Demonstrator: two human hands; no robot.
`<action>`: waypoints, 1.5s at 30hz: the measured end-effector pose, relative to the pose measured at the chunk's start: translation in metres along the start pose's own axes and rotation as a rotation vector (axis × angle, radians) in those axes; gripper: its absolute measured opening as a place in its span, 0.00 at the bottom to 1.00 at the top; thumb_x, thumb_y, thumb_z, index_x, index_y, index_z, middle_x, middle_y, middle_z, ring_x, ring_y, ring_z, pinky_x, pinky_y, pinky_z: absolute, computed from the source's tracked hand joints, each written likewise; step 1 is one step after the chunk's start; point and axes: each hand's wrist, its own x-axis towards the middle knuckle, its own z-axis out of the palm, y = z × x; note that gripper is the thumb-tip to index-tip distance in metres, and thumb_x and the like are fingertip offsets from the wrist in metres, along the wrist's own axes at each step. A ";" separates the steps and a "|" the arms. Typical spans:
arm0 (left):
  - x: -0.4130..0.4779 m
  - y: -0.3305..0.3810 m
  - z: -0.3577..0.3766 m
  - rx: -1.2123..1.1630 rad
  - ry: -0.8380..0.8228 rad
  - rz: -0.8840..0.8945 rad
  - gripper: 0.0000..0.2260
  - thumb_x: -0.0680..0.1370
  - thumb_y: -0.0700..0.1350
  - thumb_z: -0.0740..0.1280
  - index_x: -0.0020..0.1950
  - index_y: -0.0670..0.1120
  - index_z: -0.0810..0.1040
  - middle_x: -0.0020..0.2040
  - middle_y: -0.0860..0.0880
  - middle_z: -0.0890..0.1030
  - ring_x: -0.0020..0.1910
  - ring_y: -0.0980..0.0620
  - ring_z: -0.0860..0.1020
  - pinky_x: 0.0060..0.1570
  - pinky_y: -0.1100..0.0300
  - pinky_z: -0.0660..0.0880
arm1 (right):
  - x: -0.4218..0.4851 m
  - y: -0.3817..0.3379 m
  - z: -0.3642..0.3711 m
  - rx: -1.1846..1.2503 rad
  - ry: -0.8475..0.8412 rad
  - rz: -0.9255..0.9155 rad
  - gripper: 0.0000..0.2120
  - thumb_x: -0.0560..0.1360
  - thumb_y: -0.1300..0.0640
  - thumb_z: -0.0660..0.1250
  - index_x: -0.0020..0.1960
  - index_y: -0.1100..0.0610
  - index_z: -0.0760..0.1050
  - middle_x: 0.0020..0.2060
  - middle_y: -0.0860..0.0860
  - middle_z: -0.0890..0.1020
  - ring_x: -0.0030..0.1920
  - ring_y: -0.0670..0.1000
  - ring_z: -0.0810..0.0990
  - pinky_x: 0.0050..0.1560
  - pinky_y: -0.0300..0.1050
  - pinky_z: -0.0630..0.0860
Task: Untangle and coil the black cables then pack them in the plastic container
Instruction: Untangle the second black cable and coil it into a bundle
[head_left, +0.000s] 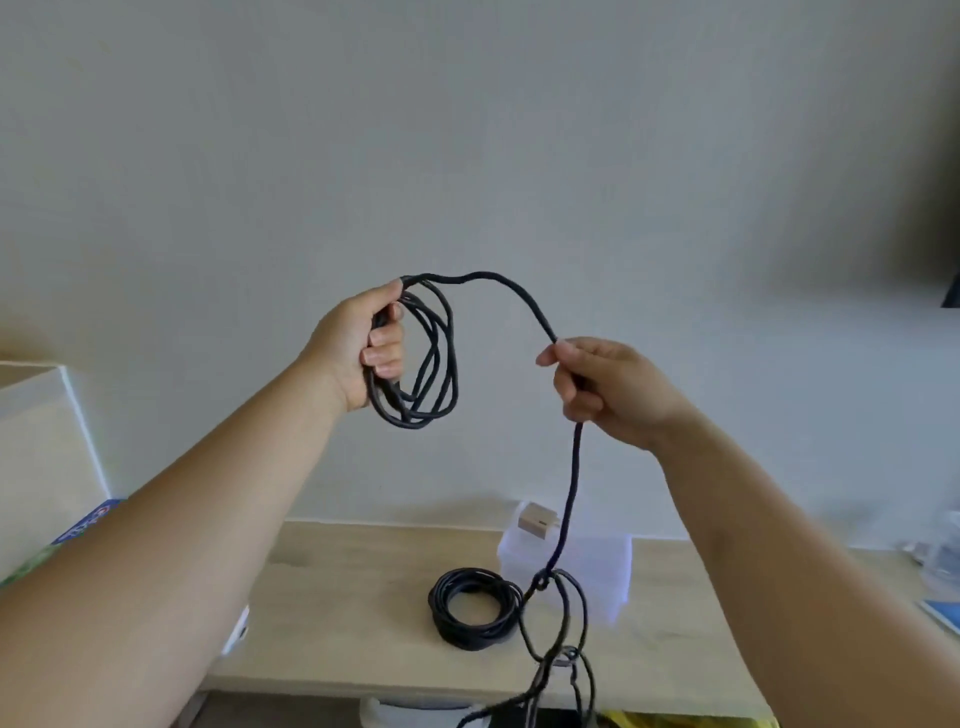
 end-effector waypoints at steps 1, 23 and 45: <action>-0.001 0.003 -0.001 0.014 -0.028 -0.017 0.16 0.80 0.51 0.58 0.34 0.48 0.65 0.16 0.54 0.59 0.13 0.59 0.56 0.15 0.69 0.55 | 0.008 -0.011 -0.002 0.055 0.005 -0.026 0.13 0.82 0.59 0.54 0.44 0.60 0.74 0.22 0.48 0.72 0.21 0.44 0.61 0.25 0.35 0.63; -0.027 0.111 0.077 -0.334 -0.291 0.288 0.18 0.80 0.53 0.56 0.32 0.48 0.64 0.15 0.54 0.59 0.11 0.56 0.58 0.13 0.68 0.53 | 0.071 -0.086 0.002 -0.267 0.359 -0.341 0.05 0.73 0.58 0.71 0.40 0.57 0.78 0.29 0.48 0.79 0.26 0.46 0.71 0.29 0.37 0.71; -0.004 0.069 0.023 -0.398 -0.297 -0.011 0.19 0.78 0.51 0.58 0.29 0.46 0.69 0.14 0.53 0.62 0.11 0.56 0.62 0.13 0.68 0.56 | 0.045 0.026 -0.014 -0.145 0.066 0.173 0.12 0.81 0.54 0.59 0.50 0.59 0.78 0.31 0.51 0.78 0.28 0.48 0.73 0.32 0.41 0.73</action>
